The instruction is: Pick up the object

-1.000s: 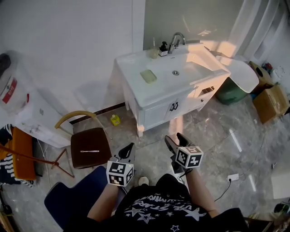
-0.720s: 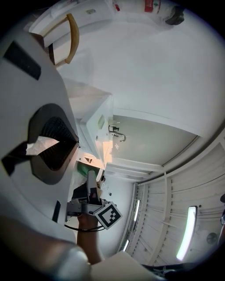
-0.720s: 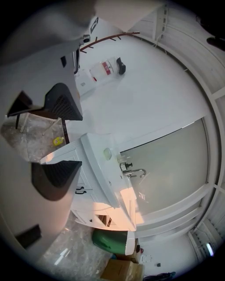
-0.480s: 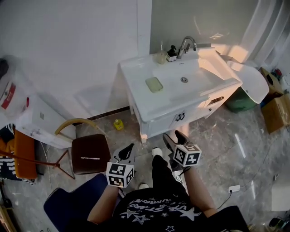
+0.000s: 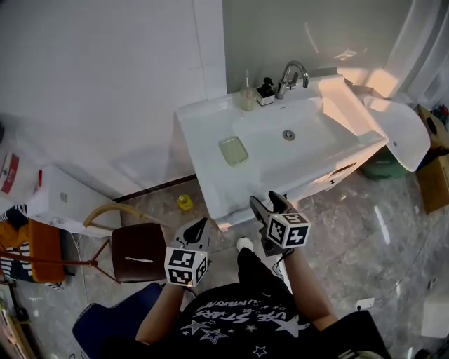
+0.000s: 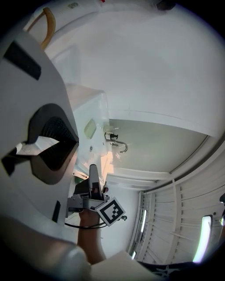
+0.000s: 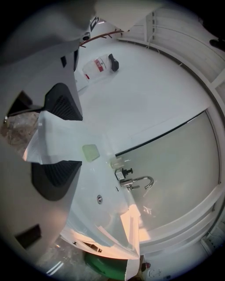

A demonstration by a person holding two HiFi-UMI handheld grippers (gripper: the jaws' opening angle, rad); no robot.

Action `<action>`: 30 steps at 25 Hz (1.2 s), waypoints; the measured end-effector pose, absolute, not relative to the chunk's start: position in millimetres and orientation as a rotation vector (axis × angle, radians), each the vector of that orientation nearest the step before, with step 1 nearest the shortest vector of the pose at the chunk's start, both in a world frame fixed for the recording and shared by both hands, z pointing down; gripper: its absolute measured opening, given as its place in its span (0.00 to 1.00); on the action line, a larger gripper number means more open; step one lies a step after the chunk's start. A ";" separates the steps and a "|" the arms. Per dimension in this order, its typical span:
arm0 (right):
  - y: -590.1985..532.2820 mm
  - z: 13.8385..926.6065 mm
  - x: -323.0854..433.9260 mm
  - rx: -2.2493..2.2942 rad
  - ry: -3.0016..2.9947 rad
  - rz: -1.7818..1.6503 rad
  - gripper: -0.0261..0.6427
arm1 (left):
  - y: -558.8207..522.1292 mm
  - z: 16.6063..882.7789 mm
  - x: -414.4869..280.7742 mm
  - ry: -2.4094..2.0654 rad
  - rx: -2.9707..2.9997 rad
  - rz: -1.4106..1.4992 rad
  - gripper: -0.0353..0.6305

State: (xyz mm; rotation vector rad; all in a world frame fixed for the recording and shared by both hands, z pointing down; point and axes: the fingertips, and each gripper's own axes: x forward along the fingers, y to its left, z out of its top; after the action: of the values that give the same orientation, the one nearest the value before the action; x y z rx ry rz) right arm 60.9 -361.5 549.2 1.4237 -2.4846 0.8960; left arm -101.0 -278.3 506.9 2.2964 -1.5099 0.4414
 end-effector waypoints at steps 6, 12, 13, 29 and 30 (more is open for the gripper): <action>-423.5 549.4 70.9 1.368 -2.498 0.907 0.46 | -330.8 507.9 -88.3 -1.541 2.281 0.483 0.08; -486.0 555.3 69.1 1.317 -2.482 0.885 0.46 | -376.6 512.6 -94.7 -1.610 2.219 0.476 0.08; -495.5 557.7 67.8 1.305 -2.477 0.886 0.46 | -382.5 513.9 -95.9 -1.621 2.205 0.474 0.08; -584.6 641.8 26.3 1.095 -2.287 0.917 0.28 | -435.6 556.3 -125.0 -1.710 1.972 0.477 0.08; -588.0 645.1 24.5 1.093 -2.274 0.915 0.27 | -438.0 558.1 -126.6 -1.712 1.962 0.475 0.08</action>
State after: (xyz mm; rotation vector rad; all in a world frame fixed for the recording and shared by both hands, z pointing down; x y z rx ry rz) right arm 24.5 -588.0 645.1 1.0925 -2.2736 0.9154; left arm -126.6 -438.0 558.1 1.9619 -1.7120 0.4752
